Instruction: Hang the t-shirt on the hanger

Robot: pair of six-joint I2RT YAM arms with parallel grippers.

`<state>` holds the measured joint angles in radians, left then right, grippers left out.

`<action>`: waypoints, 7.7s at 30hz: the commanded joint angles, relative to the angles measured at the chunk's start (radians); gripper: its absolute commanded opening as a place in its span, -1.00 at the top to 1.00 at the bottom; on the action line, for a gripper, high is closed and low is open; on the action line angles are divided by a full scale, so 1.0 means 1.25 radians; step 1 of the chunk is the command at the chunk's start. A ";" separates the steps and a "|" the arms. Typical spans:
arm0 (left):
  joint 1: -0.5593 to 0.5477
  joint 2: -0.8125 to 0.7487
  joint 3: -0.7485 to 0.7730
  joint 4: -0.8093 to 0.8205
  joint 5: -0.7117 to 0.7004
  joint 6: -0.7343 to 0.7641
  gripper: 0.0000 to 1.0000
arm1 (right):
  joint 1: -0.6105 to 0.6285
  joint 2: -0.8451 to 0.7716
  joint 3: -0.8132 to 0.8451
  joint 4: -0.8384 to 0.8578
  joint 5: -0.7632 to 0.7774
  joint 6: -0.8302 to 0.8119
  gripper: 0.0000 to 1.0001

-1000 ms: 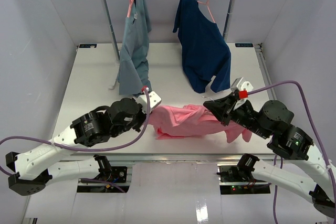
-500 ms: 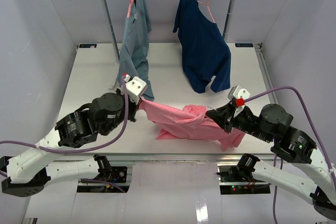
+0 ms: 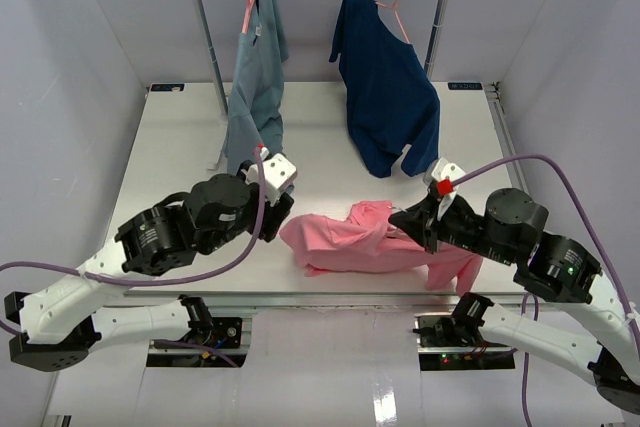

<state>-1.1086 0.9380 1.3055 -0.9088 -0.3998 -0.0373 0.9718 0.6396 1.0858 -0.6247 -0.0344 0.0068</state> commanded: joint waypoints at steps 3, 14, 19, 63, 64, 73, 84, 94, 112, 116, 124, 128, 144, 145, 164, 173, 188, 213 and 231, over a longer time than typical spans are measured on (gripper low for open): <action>-0.002 -0.068 -0.027 0.036 0.287 0.116 -0.35 | 0.002 0.077 0.106 0.081 0.118 0.052 0.85; -0.002 0.029 -0.080 0.104 0.264 0.133 -0.19 | 0.002 0.094 0.111 0.114 0.141 0.087 0.85; -0.002 0.053 -0.098 0.149 0.243 0.143 -0.07 | 0.003 0.084 0.095 0.127 0.131 0.095 0.85; -0.002 -0.006 -0.169 0.222 0.185 0.095 0.02 | 0.002 0.025 0.010 0.167 0.140 0.109 0.85; -0.002 -0.004 -0.168 0.225 0.177 0.094 0.02 | 0.002 0.023 0.010 0.169 0.141 0.110 0.84; -0.002 0.025 -0.177 0.251 0.107 0.064 0.03 | 0.002 -0.002 0.014 0.167 0.145 0.115 0.84; -0.002 0.050 -0.190 0.273 0.126 0.048 1.00 | 0.002 -0.008 -0.006 0.176 0.161 0.119 0.84; -0.002 0.008 -0.054 0.157 0.113 0.011 1.00 | 0.002 0.011 -0.003 0.077 0.220 0.050 0.85; -0.002 -0.006 -0.026 0.123 0.053 0.045 0.95 | 0.002 -0.077 0.034 0.064 0.177 0.008 0.84; -0.002 -0.048 -0.031 0.143 0.070 0.060 -0.06 | 0.002 -0.053 0.037 0.093 0.200 0.014 0.85; -0.002 -0.082 -0.064 0.183 0.094 0.015 -0.30 | 0.002 0.069 0.204 0.111 0.256 0.004 0.85; -0.002 -0.080 -0.129 0.252 0.099 -0.044 -0.21 | 0.003 0.103 0.280 0.108 0.256 0.014 0.85; -0.002 -0.134 -0.381 0.523 0.055 -0.154 -0.08 | 0.002 0.115 0.345 0.145 0.304 0.031 0.84; -0.002 -0.126 -0.390 0.538 0.051 -0.152 -0.08 | 0.002 0.115 0.346 0.145 0.304 0.031 0.84; -0.002 0.034 -0.542 0.799 -0.020 -0.120 0.33 | 0.002 0.078 0.295 0.215 0.292 0.044 0.85; -0.002 0.021 -0.592 0.705 -0.078 -0.161 1.00 | 0.002 0.076 0.300 0.279 0.370 -0.004 0.85; 0.014 -0.008 -0.638 0.612 -0.149 -0.229 0.69 | 0.002 0.057 0.303 0.331 0.407 -0.035 0.85; 0.014 -0.019 -0.270 0.570 0.195 -0.146 -0.17 | 0.002 0.044 0.157 0.342 0.322 0.012 0.84; 0.016 -0.045 -0.166 0.388 -0.161 -0.096 1.00 | 0.002 -0.020 0.088 0.299 0.351 0.011 0.85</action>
<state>-1.0904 0.9540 0.9923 -0.3176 -0.3993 -0.1997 0.9718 0.6592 1.1941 -0.2904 0.3611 0.0274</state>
